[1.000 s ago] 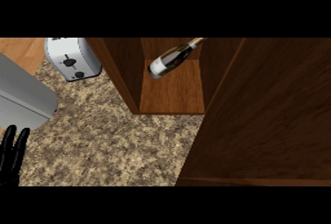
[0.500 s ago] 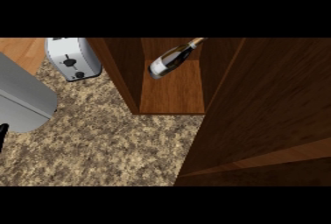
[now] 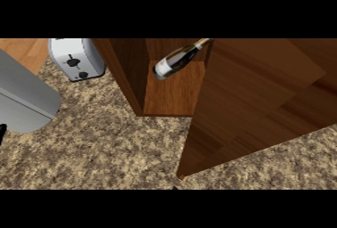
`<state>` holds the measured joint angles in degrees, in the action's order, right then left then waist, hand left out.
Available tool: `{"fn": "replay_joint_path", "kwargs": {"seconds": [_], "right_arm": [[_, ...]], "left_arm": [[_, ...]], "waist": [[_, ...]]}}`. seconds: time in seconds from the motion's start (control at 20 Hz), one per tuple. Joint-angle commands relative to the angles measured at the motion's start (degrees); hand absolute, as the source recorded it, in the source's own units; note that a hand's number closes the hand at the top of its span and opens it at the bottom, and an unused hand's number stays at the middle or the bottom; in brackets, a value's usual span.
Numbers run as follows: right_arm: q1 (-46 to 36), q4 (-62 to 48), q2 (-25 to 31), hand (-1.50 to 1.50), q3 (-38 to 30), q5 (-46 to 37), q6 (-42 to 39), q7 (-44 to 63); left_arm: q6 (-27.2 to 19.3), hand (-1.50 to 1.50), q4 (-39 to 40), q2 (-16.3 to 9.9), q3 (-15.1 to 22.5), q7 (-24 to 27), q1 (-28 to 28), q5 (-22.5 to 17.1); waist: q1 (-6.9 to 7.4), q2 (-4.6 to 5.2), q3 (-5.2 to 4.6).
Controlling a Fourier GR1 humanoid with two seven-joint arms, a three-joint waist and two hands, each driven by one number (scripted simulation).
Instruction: Pick up the wine, place it into the cabinet and close the cabinet
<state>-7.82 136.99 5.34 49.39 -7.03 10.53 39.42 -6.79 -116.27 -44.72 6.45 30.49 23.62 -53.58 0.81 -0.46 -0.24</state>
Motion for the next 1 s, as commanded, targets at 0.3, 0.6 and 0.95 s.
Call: {"fn": "replay_joint_path", "kwargs": {"seconds": [0.3, 0.6, 0.95], "right_arm": [[-21.01, -11.49, -4.86, 1.50, 2.40, 2.53, 13.21, 2.58], [-33.78, -17.19, -4.89, 1.50, -4.09, 11.71, 17.07, 2.63], [-53.17, -37.56, -5.25, 1.50, -14.60, 20.62, 19.09, -2.41]], "left_arm": [[-0.85, -1.50, -2.17, 1.49, 1.68, -3.79, -3.50, 0.35], [-1.26, -1.50, 1.85, 2.46, 0.60, -5.95, -8.40, -0.78], [-0.46, -1.50, 3.63, 3.56, -1.83, -6.28, -9.20, -0.95]], "waist": [[1.55, 0.53, 0.03], [1.43, 0.83, 0.02], [1.64, 0.93, 0.09]]}}
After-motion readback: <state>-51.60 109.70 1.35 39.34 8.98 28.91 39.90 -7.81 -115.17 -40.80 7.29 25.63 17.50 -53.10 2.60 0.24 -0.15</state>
